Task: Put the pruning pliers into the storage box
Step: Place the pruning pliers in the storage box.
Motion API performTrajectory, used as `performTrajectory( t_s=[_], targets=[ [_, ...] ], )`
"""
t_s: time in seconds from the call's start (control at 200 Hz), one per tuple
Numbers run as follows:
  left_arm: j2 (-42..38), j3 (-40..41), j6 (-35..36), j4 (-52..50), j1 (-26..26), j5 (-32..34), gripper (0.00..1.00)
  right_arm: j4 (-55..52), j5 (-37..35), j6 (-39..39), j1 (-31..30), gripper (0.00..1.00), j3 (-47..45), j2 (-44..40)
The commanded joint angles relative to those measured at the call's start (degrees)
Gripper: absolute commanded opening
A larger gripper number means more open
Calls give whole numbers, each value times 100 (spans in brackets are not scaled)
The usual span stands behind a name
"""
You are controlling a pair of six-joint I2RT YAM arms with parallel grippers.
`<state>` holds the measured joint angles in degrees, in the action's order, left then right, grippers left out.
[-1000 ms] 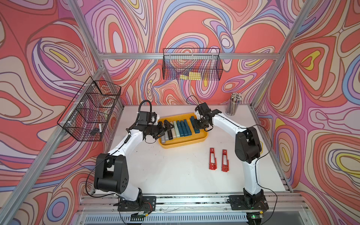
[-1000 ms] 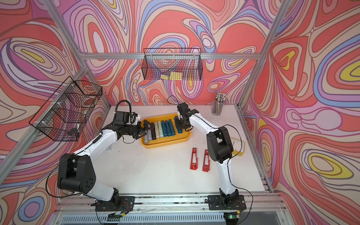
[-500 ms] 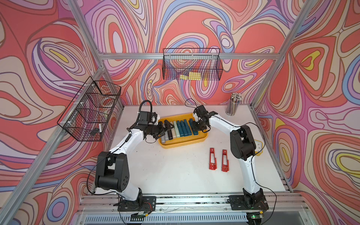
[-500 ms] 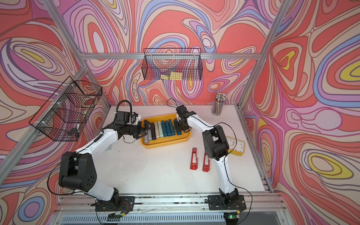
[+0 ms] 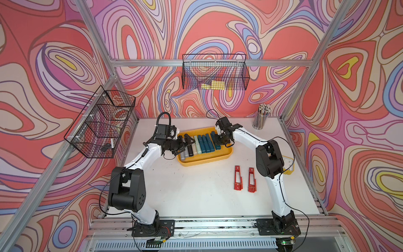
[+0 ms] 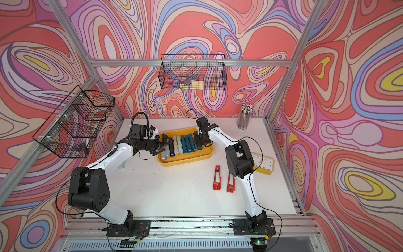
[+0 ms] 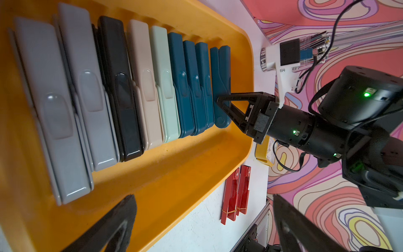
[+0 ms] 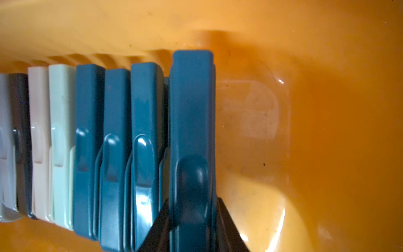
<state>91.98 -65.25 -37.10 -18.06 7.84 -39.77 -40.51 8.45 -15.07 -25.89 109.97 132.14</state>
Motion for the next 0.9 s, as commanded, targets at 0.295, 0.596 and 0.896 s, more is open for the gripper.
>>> performTrajectory(
  t_s=[0.295, 0.596, 0.896],
  targets=[
    [92, -141, -38, 222, -1, -3, 99, -225, -159, 12, 15, 0, 351, 234],
    [92, -67, -54, 259, -1, -14, 99, -332, -194, -25, -53, 0, 423, 340],
    [57, -47, -60, 259, -1, -22, 99, -429, -257, -22, -72, 0, 447, 391]
  ],
)
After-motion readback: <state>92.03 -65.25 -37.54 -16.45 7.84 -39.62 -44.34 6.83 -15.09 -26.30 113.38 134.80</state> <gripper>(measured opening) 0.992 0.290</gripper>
